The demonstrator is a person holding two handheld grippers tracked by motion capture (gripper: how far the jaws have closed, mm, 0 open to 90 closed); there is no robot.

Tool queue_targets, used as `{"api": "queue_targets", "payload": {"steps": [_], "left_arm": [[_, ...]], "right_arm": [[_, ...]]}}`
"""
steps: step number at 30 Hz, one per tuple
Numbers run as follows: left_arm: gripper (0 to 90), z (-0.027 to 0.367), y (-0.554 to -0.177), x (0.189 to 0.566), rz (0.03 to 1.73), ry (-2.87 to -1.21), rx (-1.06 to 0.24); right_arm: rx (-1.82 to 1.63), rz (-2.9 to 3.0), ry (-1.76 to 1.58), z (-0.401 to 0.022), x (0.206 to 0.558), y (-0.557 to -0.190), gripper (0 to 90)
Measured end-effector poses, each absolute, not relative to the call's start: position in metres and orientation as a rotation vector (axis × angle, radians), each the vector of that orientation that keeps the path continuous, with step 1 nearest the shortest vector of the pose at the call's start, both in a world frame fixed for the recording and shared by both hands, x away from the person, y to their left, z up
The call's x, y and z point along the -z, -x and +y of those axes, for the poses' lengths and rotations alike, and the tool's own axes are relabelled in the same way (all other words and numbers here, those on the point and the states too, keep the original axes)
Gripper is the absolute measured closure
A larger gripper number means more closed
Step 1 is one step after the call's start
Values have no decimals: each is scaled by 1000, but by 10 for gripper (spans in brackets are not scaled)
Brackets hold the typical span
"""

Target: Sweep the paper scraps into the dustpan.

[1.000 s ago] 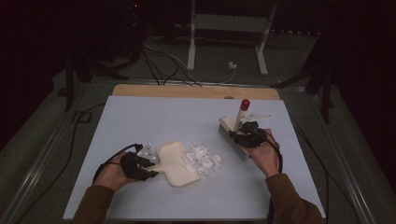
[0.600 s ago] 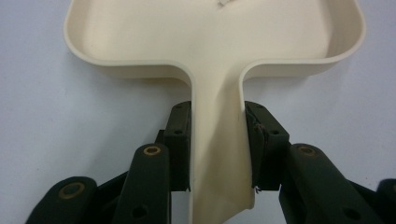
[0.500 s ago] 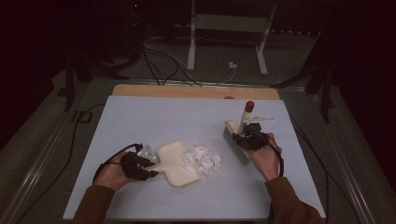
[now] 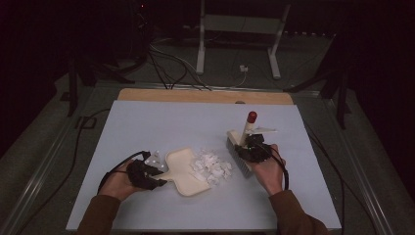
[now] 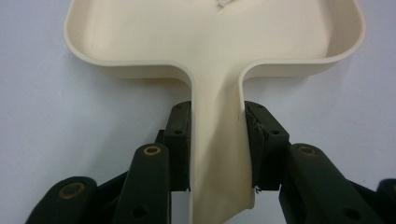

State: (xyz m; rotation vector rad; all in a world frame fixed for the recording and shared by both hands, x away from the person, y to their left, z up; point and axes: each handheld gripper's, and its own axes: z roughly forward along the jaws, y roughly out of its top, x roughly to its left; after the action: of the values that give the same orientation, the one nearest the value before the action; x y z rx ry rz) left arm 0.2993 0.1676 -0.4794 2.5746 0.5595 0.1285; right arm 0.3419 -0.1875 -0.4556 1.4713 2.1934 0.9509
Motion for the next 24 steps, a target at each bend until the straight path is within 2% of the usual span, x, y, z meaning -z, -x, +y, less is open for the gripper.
{"api": "queue_targets", "payload": {"steps": [24], "left_arm": [[661,165,-299,480,556,-2573,-123]], "right_arm": [[-965,2200,-1473,-159,457,-335,672]]}}
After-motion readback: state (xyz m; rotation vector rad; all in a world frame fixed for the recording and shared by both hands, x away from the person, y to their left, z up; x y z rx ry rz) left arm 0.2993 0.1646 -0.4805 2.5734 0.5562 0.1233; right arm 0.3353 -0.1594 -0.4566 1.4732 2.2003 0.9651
